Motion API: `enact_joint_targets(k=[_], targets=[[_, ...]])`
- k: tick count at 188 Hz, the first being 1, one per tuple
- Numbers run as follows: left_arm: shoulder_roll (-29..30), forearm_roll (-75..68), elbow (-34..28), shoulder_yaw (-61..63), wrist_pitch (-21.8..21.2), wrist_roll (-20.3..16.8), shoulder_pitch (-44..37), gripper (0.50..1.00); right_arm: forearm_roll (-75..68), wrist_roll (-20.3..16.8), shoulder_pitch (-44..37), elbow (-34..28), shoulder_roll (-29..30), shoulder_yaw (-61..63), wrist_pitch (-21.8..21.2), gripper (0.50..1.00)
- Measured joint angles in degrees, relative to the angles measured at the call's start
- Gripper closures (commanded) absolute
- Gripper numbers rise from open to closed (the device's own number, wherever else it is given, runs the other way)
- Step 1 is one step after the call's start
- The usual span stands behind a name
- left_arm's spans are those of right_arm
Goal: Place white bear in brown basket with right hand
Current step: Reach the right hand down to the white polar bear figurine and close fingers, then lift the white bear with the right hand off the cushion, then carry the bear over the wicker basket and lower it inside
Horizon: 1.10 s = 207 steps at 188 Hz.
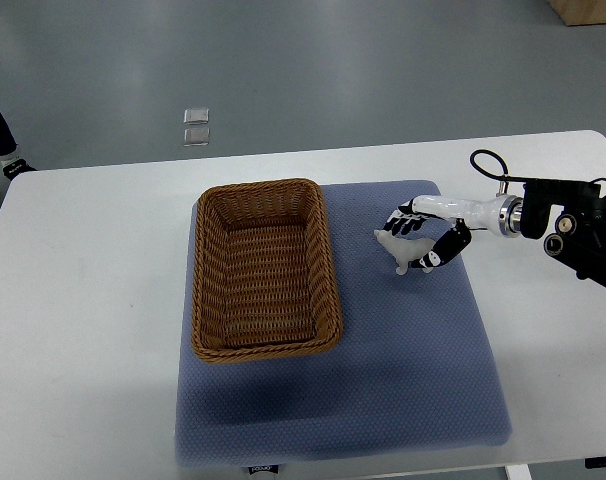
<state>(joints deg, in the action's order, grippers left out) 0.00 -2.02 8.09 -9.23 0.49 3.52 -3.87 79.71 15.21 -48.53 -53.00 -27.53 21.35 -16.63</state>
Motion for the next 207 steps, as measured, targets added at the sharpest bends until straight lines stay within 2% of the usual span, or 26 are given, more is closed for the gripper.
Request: enact_joint_targets(k=[34, 53, 142, 182, 207], targets=[[0.00, 0.00, 0.00, 0.00, 0.00, 0.00, 0.00, 0.500, 0.01, 0.06, -0.08, 0.00, -0.07, 0.00, -0.05, 0.930], [0.00, 0.00, 0.00, 0.00, 0.00, 0.00, 0.00, 0.500, 0.01, 0.08, -0.15, 0.00, -0.11, 0.00, -0.05, 1.000], [0.00, 0.00, 0.00, 0.00, 0.00, 0.00, 0.00, 0.500, -0.55, 2.03, -2.90, -0.23, -0.76, 0.74, 0.01, 1.000], [0.00, 0.00, -0.05, -0.08, 0.00, 0.00, -0.02, 0.500, -0.99, 2.70, -6.86, -0.22, 1.11, 1.02, 0.34, 1.000], [0.00, 0.00, -0.09, -0.09, 0.00, 0.00, -0.08, 0.500, -0.77, 3.41, -8.89, -0.09, 3.48, 0.67, 2.31, 1.000]])
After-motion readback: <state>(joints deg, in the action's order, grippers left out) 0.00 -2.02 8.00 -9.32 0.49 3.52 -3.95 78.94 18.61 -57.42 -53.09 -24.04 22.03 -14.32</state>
